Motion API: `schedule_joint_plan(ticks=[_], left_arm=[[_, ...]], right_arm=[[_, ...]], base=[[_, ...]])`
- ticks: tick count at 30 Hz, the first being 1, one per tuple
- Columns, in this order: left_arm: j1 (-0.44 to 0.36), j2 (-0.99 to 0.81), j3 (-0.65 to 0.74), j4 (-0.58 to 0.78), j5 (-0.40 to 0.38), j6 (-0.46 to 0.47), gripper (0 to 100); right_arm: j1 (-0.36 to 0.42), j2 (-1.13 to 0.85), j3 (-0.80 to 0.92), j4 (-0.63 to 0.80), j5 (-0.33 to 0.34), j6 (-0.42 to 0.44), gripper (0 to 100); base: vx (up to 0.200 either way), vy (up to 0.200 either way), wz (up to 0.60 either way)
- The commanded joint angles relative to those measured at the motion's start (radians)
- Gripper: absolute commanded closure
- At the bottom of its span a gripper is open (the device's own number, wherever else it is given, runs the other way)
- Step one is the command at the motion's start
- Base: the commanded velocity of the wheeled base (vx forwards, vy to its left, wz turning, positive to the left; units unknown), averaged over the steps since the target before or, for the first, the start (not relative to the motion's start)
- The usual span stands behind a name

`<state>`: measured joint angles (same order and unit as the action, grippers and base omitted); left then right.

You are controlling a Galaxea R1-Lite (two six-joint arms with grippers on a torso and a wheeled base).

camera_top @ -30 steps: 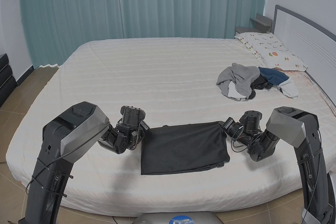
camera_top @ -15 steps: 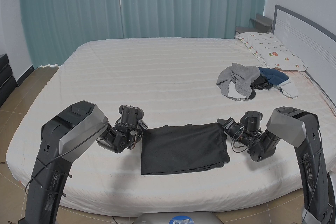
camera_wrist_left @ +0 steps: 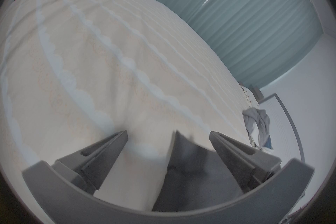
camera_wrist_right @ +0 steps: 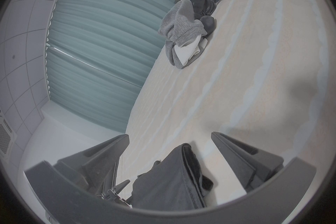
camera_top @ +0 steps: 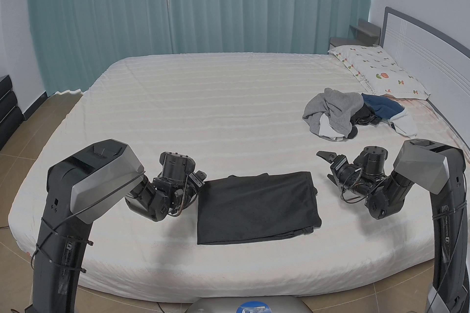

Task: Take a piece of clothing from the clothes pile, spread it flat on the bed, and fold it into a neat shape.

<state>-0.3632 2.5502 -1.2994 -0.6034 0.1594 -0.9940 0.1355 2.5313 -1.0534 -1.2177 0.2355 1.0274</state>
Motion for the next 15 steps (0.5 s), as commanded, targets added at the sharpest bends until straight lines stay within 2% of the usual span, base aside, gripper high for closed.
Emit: schedule_joint_plan(ticks=[1, 3, 6, 15], left_arm=[[-0.010, -0.087, 0.187, -0.125, -0.106, 0.041, 0], [-0.011, -0.079, 0.241, -0.207, -0.119, 0.109, 0], [-0.030, -0.073, 0.258, -0.248, -0.119, 0.175, 0], [-0.092, -0.061, 0.259, -0.262, -0.118, 0.192, 0]], right_arm=[[-0.014, -0.022, 0.036, 0.009, 0.034, 0.002, 0], [-0.010, -0.012, 0.041, 0.010, 0.036, 0.000, 0], [-0.008, -0.009, 0.036, 0.015, 0.036, 0.000, 0], [-0.005, 0.003, 0.026, 0.029, 0.036, 0.000, 0]], base=[[0.000, 0.000, 0.00], [0.000, 0.000, 0.00], [0.000, 0.000, 0.00], [0.000, 0.000, 0.00]])
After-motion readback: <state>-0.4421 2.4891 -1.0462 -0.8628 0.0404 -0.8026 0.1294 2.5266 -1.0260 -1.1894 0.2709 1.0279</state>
